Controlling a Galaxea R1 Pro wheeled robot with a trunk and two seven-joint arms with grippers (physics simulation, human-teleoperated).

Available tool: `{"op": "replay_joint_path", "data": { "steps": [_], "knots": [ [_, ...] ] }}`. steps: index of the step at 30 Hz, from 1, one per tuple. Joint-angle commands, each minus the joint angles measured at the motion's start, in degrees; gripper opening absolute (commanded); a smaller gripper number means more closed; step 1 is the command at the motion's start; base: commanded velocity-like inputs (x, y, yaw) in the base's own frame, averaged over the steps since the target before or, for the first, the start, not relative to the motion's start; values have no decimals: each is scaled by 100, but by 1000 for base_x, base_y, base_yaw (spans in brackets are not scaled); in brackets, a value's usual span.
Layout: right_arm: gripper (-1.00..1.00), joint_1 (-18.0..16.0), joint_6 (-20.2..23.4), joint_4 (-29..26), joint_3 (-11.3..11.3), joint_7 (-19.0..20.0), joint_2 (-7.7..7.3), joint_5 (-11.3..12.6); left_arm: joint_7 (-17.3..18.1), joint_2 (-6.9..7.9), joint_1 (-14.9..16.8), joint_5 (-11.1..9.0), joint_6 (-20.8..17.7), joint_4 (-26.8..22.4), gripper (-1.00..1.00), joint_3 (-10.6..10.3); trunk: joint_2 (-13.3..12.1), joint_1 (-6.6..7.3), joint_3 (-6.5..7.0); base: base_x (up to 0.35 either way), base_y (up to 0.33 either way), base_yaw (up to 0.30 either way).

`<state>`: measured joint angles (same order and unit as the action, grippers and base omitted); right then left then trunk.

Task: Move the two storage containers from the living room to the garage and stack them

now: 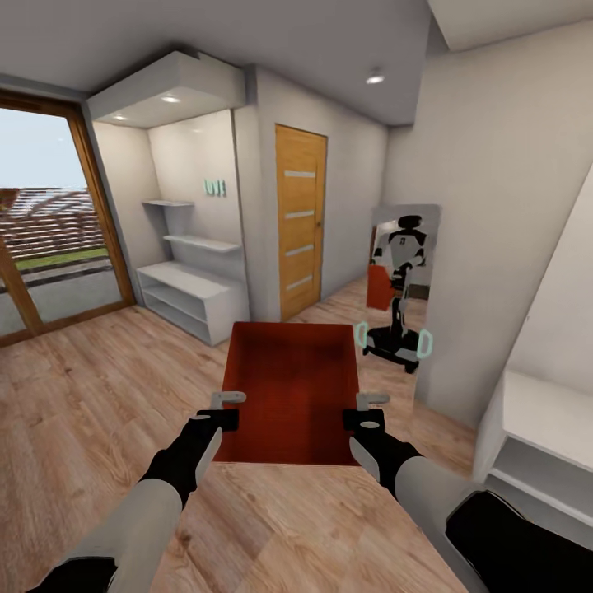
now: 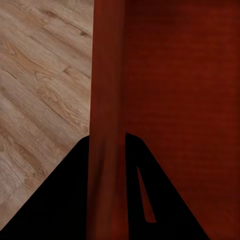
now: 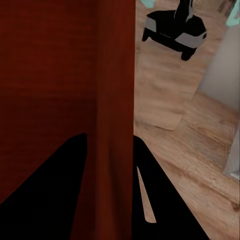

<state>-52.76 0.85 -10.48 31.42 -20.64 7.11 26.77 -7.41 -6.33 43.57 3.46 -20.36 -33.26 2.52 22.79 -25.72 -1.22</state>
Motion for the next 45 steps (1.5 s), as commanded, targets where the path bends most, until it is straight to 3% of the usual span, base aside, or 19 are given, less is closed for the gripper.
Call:
{"op": "replay_joint_path", "data": {
  "steps": [1,12,34,45],
  "knots": [
    [-100,-6,-77,-85,-66,-1,2,-77,21,-52,3,-30,-25,3,-100,69,12,-7,-12,322,0,4],
    [-100,-6,-77,-85,-74,-1,2,-76,21,-51,3,-30,-26,3,-100,74,12,-7,-12,322,0,3],
    [-100,-6,-77,-85,-66,-1,4,-76,21,-51,3,-33,-28,3,-100,74,12,-7,-12,322,0,259],
    [-100,-6,-77,-85,-66,-1,5,-76,21,-52,3,-31,-25,3,-100,74,12,-7,-12,322,0,38]
  ]
}}
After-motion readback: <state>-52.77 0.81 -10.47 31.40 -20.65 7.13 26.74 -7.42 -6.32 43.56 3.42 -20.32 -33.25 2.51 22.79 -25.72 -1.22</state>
